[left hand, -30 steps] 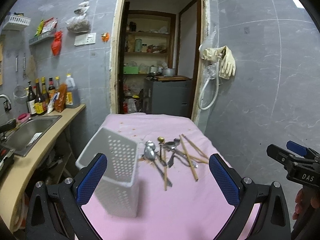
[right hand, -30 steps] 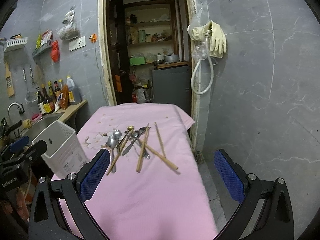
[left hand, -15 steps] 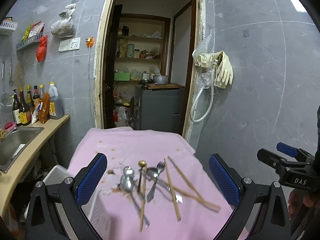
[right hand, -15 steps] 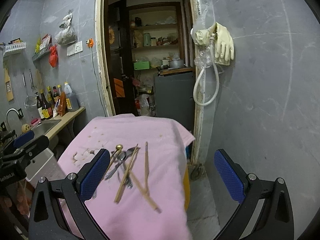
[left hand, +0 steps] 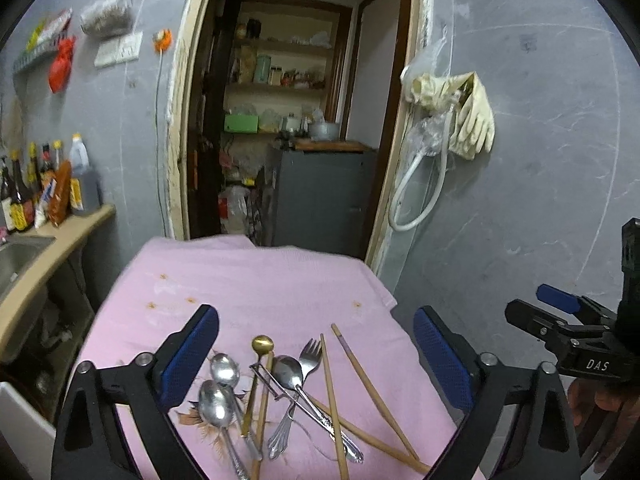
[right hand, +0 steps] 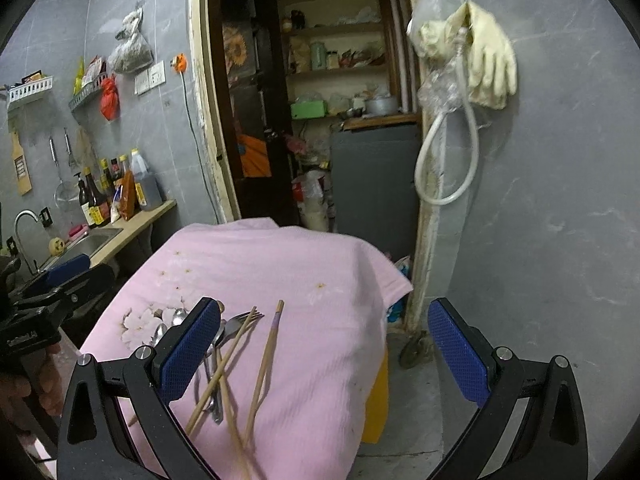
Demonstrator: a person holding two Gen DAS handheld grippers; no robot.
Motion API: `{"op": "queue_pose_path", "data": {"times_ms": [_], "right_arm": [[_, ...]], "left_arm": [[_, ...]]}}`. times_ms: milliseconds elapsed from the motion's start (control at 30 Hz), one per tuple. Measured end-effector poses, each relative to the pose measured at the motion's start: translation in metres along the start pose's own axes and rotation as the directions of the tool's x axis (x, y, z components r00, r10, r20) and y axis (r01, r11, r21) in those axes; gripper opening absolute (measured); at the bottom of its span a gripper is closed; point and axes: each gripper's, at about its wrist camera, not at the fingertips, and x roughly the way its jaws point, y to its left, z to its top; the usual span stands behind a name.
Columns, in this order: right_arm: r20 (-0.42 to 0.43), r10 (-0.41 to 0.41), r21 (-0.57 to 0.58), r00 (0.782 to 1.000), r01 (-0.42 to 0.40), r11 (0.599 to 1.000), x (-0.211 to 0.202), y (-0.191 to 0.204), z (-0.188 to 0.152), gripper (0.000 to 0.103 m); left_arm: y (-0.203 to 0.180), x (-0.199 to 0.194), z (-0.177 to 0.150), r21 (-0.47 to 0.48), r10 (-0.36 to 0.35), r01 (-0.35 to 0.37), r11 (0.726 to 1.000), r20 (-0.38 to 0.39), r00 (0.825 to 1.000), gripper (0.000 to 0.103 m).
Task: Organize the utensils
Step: 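Move both tools toward the pile of utensils and chopsticks, then grasp a plain wooden chopstick with the left tool while the right grasps the purple-banded chopstick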
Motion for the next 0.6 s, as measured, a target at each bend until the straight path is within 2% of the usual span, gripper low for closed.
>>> {"op": "queue_pose_path", "data": {"times_ms": [167,267,433,600], "right_arm": [[-0.058,0.058,-0.008,0.997,-0.058,0.998,0.050,0.001,-0.011,0.091],[-0.105,0.096,-0.002,0.990,-0.097,0.995,0.079,0.005,-0.022,0.079],[-0.195,0.156,-0.003,0.968,-0.160,0.987,0.120,0.017,-0.044,0.054],[-0.256,0.205,0.034,0.945,-0.203,0.979,0.151,0.026,-0.068,0.035]], "left_arm": [[0.009,0.041,-0.011,-0.040,-0.028,0.025,0.999,-0.075,0.997,0.080],[0.014,0.064,-0.021,-0.061,-0.051,0.044,0.997,-0.119,0.992,0.073],[0.019,0.098,-0.039,-0.100,-0.082,0.064,0.993,-0.192,0.978,0.055],[0.018,0.122,-0.057,-0.102,-0.096,0.073,0.992,-0.246,0.964,0.040]]}}
